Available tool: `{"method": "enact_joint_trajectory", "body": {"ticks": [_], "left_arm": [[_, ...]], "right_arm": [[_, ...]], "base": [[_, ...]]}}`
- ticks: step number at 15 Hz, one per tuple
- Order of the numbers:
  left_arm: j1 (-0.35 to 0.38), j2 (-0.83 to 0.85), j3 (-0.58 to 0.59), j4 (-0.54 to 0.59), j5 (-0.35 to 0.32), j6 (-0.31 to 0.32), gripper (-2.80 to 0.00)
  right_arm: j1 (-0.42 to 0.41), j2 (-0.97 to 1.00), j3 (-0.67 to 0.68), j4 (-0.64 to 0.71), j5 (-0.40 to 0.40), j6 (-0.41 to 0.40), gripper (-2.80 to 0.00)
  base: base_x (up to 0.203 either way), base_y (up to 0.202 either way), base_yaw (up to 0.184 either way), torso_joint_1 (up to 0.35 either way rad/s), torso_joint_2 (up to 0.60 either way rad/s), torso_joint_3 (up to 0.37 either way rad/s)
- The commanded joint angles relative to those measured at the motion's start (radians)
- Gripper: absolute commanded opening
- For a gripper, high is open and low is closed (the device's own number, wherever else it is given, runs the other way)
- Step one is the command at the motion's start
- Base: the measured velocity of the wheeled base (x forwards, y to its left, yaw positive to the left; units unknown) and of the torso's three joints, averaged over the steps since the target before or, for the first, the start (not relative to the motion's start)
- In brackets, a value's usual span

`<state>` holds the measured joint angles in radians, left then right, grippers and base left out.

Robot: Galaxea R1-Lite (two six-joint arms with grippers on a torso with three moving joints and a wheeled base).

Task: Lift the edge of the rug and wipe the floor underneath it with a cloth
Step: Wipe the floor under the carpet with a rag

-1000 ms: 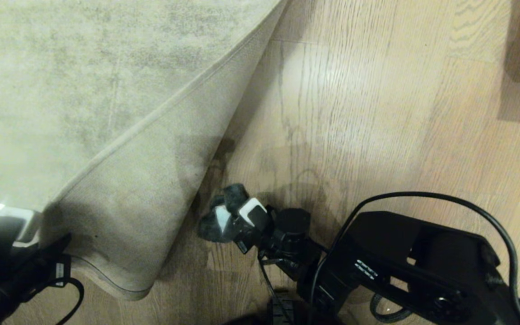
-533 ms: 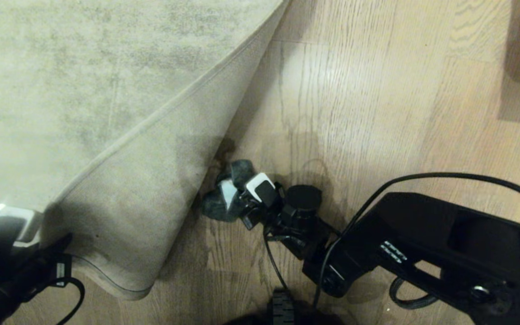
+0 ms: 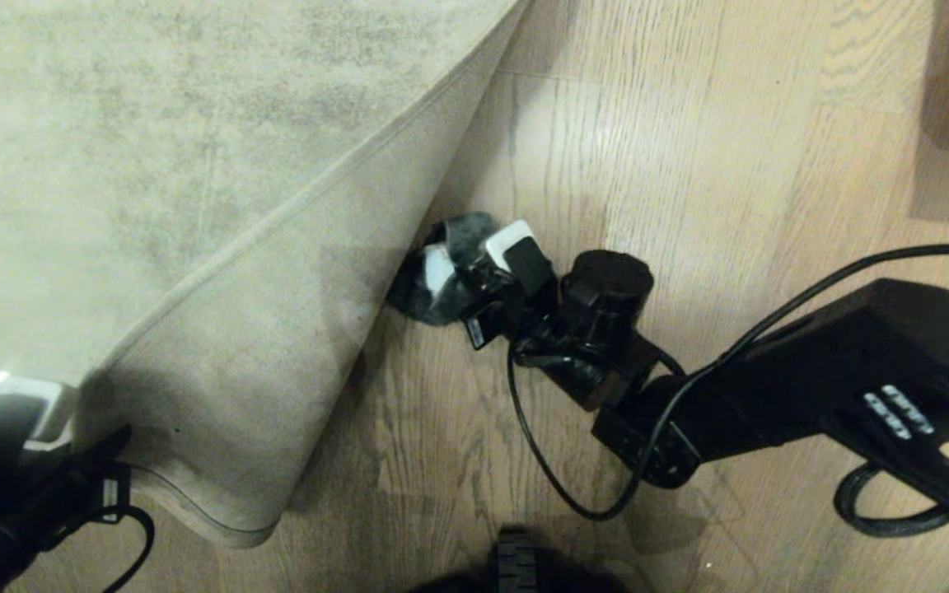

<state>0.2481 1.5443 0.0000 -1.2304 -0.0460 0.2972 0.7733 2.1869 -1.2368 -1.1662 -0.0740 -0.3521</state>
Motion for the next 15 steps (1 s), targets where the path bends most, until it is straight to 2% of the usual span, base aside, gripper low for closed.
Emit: {"method": "enact_joint_trajectory", "body": {"ticks": [1,5,8,11,15], "left_arm": [[0.0,-0.003,0.0,-0.007,0.0,0.002,-2.8],[-0.001,-0.003,0.0,-0.006,-0.003,0.002,-2.8],[-0.001,-0.003,0.0,-0.006,0.0,0.002,-2.8],[-0.001,-0.004,0.0,-0.007,0.001,0.002,-2.8],[-0.001,-0.003,0.0,-0.007,0.001,0.002,-2.8]], "right_arm": [[-0.036,-0.096,0.008,0.012,0.0,-0.002,-2.8],[-0.12,-0.179,0.056,0.054,0.0,-0.002,-2.8],[-0.195,-0.261,0.192,0.045,0.006,0.0,-2.8],[-0.333,-0.385,0.335,0.058,0.012,0.008,-2.8],[-0.46,-0.554,0.574,0.058,0.012,0.082,-2.8]], "base": [[0.0,0.0,0.0,0.0,0.0,0.0],[0.0,0.0,0.0,0.0,0.0,0.0],[0.0,0.0,0.0,0.0,0.0,0.0],[0.0,0.0,0.0,0.0,0.0,0.0],[0.0,0.0,0.0,0.0,0.0,0.0]]}}
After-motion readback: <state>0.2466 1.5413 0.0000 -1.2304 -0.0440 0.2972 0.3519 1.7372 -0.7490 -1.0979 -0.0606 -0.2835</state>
